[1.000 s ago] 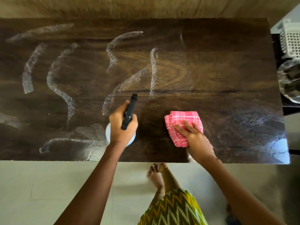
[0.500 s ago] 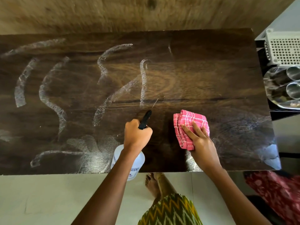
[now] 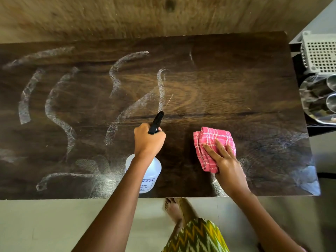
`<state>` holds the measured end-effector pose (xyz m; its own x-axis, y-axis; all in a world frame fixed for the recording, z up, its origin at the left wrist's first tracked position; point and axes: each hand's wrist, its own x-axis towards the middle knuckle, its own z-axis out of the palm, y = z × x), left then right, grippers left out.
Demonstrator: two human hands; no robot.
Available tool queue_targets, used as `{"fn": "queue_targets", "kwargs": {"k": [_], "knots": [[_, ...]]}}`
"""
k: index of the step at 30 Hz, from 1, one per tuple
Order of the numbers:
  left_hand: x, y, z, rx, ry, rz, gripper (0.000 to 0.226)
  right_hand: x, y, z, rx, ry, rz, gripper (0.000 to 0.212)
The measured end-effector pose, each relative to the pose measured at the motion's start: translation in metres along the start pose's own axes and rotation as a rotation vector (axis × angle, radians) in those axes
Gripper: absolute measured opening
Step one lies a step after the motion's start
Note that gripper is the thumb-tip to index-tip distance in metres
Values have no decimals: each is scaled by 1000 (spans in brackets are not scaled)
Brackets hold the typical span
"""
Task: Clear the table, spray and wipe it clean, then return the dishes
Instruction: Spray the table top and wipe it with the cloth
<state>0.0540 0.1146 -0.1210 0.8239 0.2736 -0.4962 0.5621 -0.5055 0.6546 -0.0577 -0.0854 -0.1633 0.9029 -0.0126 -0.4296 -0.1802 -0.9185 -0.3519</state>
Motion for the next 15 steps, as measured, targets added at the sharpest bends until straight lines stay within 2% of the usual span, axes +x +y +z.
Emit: {"fn": "queue_targets", "kwargs": {"k": [3,7,12,15], "knots": [[5,5,2,35,20,31,27,6,0,1,-12,23,-18,83],[11,7,-1,-52,31,52,26,20,6,-4,18,57,13,81],[26,6,-18,-184,163,168,18,60,16,-18,23,95,121,85],[40,7,-27,-220,286,265,25,97,10,-24,42,96,183,85]]}}
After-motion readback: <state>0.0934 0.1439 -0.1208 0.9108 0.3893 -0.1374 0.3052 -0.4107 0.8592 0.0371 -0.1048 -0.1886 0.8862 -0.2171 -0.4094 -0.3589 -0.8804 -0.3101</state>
